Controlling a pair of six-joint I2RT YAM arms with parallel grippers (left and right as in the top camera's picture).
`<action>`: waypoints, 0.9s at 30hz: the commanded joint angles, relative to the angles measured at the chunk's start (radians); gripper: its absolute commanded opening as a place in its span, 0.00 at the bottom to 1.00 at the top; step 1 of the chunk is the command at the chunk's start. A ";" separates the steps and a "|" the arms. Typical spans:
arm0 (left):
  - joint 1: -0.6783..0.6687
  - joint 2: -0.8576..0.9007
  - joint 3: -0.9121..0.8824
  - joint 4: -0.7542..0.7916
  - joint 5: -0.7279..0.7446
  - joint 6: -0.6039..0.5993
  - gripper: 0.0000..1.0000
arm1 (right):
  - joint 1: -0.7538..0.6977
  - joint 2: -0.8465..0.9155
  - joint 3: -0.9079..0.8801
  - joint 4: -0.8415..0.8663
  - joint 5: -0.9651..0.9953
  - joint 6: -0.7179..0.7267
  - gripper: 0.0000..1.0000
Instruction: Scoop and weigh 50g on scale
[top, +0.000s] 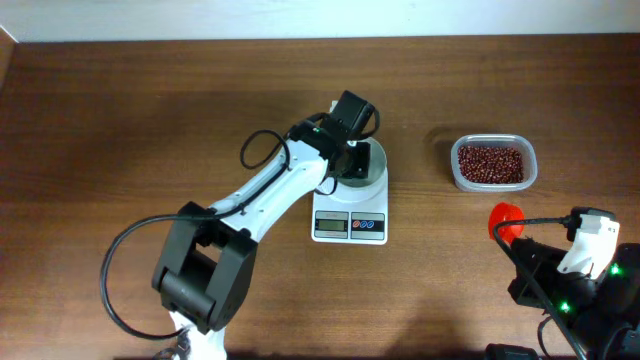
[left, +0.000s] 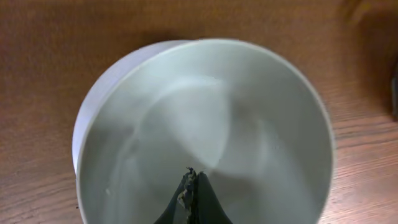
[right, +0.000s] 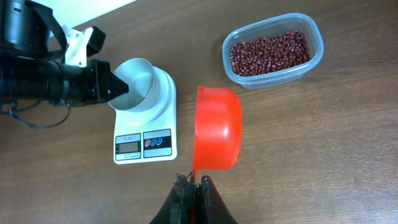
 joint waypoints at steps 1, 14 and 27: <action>-0.002 0.019 0.012 -0.012 -0.037 0.017 0.00 | 0.005 -0.005 0.008 0.002 0.009 0.001 0.04; -0.002 0.019 0.012 -0.086 -0.091 0.020 0.00 | 0.005 -0.005 0.008 -0.005 0.009 0.001 0.04; -0.002 0.019 0.012 -0.125 -0.114 0.020 0.00 | 0.005 -0.005 0.008 -0.005 0.009 0.001 0.04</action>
